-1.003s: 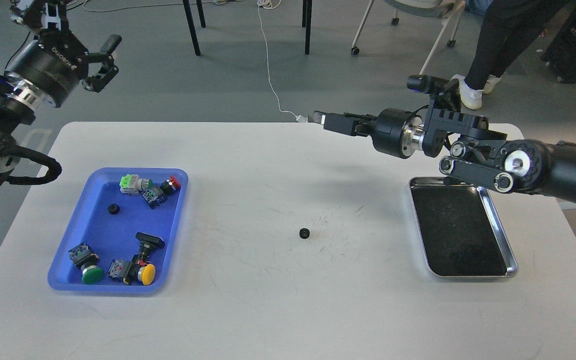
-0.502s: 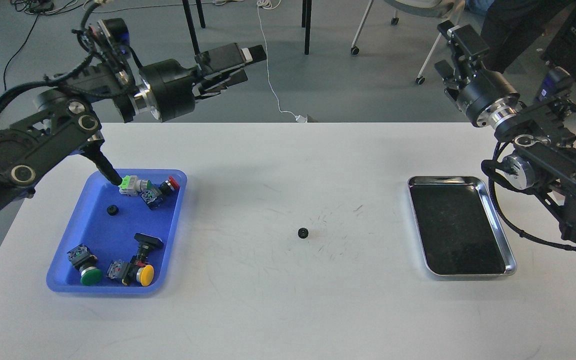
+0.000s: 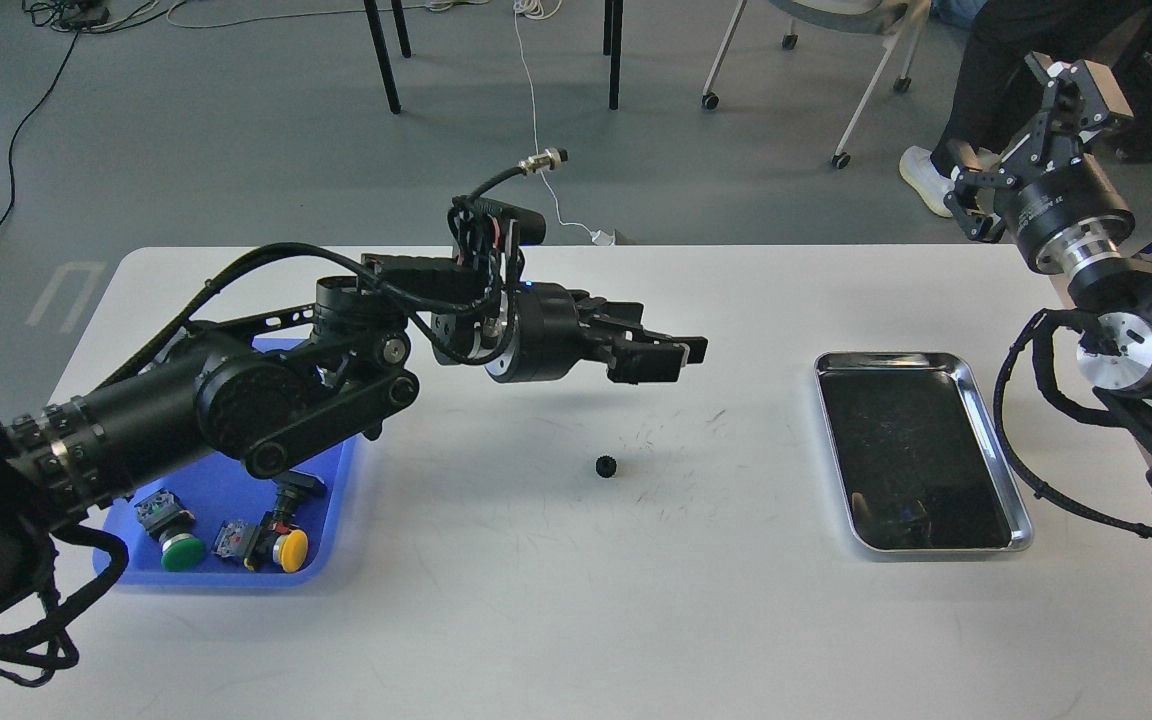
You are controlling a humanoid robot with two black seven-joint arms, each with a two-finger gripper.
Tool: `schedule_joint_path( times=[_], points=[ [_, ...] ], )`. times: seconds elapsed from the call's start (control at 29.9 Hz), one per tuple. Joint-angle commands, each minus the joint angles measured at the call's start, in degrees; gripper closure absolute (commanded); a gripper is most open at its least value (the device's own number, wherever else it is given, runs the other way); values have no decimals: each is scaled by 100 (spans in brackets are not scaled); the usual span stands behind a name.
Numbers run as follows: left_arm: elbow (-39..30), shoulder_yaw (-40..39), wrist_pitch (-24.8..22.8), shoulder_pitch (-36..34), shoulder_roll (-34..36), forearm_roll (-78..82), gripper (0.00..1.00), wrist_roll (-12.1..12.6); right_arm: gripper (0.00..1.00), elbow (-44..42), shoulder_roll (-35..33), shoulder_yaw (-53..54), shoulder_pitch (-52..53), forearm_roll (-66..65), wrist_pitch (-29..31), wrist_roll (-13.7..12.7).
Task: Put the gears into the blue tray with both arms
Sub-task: 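Lower the left gripper onto the second black piece and grasp it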
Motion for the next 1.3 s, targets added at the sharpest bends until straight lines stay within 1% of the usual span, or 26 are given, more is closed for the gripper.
schedule_joint_path(
  times=[0.0, 0.1, 0.23, 0.27, 0.33, 0.4, 0.53, 0.67, 0.77, 0.9, 1.04, 1.14, 1.27],
  points=[
    [32, 643, 597, 97, -222, 660, 7, 34, 1, 30, -19, 322, -573, 432, 407, -12],
    [172, 855, 695, 176, -240, 959, 9, 87, 1, 39, -19, 507, -986, 442, 776, 6],
    [542, 864, 695, 343, -249, 1416, 15, 87, 1, 39, -27, 771, -1680, 433, 1777, 102],
    [577, 864, 695, 378, -240, 1504, 19, 87, 1, 39, -27, 850, -1847, 433, 1837, 137],
    [577, 864, 686, 466, -214, 1575, 24, 79, 1, 39, -27, 1008, -2068, 433, 1837, 164],
    [577, 864, 695, 545, -196, 1584, 34, 78, 1, 39, -27, 1140, -2165, 433, 1837, 164],
    [621, 864, 695, 668, -205, 1584, 45, 70, 1, 47, -27, 1176, -2200, 433, 1837, 164],
    [884, 846, 703, 748, -249, 1584, 58, 61, 1, 48, -27, 1272, -2192, 433, 1837, 164],
    [1060, 846, 703, 756, -249, 1584, 59, 61, 1, 48, -19, 1316, -2200, 433, 1837, 164],
    [1070, 855, 704, 756, -249, 1593, 60, 34, 1, 48, -10, 1334, -2200, 433, 1837, 164],
    [1061, 846, 712, 774, -258, 1637, 68, 34, 1, 39, -10, 1369, -2192, 425, 1837, 164],
    [1070, 838, 712, 783, -275, 1646, 71, 43, 1, 39, -10, 1404, -2192, 424, 1837, 164],
    [1070, 838, 712, 765, -381, 1681, 82, 43, 1, 39, -19, 1404, -2183, 424, 1837, 164]
  ],
)
